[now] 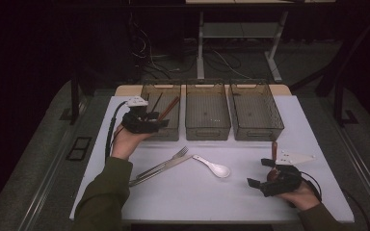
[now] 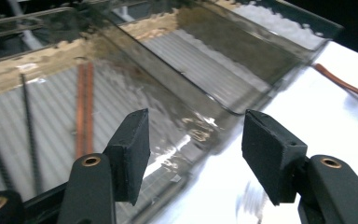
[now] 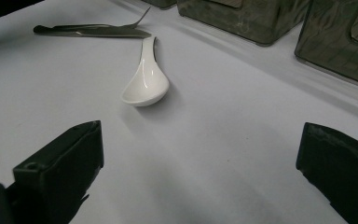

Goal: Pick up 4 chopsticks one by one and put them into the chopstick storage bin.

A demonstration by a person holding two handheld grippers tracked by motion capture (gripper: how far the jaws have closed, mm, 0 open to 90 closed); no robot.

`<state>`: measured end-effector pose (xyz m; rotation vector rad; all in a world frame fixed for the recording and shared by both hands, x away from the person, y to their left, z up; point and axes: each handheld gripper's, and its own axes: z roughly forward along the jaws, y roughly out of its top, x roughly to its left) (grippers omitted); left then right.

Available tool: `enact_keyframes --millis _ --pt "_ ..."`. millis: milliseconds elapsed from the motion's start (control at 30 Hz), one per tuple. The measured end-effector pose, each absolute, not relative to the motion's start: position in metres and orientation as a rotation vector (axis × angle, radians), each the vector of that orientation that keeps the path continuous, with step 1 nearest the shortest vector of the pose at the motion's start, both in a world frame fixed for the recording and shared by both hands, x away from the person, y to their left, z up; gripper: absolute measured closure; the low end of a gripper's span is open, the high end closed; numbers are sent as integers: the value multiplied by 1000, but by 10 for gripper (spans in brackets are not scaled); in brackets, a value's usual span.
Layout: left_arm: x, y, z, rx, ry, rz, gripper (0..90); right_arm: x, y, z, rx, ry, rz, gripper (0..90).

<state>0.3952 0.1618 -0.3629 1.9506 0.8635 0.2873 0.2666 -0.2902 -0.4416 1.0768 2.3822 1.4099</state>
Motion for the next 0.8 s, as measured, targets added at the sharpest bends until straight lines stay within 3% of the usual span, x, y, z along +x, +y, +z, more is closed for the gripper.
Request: enact_keyframes --millis 433,800 --pt "346 157 -384 1957 752 236 322 267 -289 -441 1063 2381 1419 5" --pt "313 160 -405 1968 690 218 184 266 -289 -441 1062 2383 1417 5"
